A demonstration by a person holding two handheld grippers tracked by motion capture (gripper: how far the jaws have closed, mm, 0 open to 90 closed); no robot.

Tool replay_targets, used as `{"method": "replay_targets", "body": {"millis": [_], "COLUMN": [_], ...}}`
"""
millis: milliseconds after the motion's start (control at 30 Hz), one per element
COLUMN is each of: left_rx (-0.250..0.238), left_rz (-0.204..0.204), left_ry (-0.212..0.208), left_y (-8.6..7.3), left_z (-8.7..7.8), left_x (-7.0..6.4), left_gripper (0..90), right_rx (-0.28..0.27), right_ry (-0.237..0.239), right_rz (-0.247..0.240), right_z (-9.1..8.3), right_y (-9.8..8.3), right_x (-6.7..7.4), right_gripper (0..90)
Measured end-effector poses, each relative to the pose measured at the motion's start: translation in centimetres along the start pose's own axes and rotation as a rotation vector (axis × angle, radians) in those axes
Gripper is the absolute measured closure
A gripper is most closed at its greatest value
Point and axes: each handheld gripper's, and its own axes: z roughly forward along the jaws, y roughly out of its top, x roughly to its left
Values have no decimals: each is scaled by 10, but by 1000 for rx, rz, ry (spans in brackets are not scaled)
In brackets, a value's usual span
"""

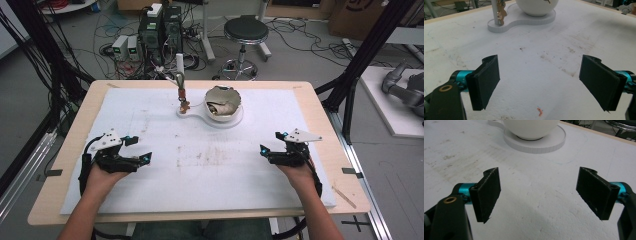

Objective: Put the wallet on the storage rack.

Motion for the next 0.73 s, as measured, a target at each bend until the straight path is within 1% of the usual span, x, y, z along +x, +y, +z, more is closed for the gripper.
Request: {"method": "replay_targets", "body": {"millis": [100, 233, 367, 400, 500, 567, 600, 633, 667, 733], "left_rx": [-1, 9, 12, 21, 29, 36, 40, 44, 44, 46], "left_rz": [4, 7, -7, -10, -14, -18, -23, -20, -23, -30], "left_ry": [8, 6, 5, 0, -3, -4, -4, -5, -3, 0], "left_y": [0, -2, -4, -5, -6, -7, -7, -7, -8, -9], "left_z": [-1, 0, 2, 3, 5, 5, 5, 5, 5, 5], "left_x": [1, 3, 4, 4, 5, 6, 7, 7, 8, 10], "left_gripper": [167, 167, 167, 167, 167, 167, 167, 167, 167, 167], "right_rx": [4, 7, 11, 11, 12, 12, 13, 17, 26, 28], "right_ry": [3, 6, 8, 10, 9, 11, 11, 13, 14, 15], "right_rz": [-10, -4, -5, -3, -8, 0, -5, -2, -8, -2], "right_z": [2, 3, 3, 3, 4, 4, 4, 4, 4, 5], "right_y": [0, 0, 0, 0, 0, 0, 0, 0, -1, -1], "right_x": [1, 0, -1, -1, -1, 0, -1, 0, 0, 0], "right_gripper": [202, 202, 202, 202, 202, 202, 202, 202, 202, 202]}}
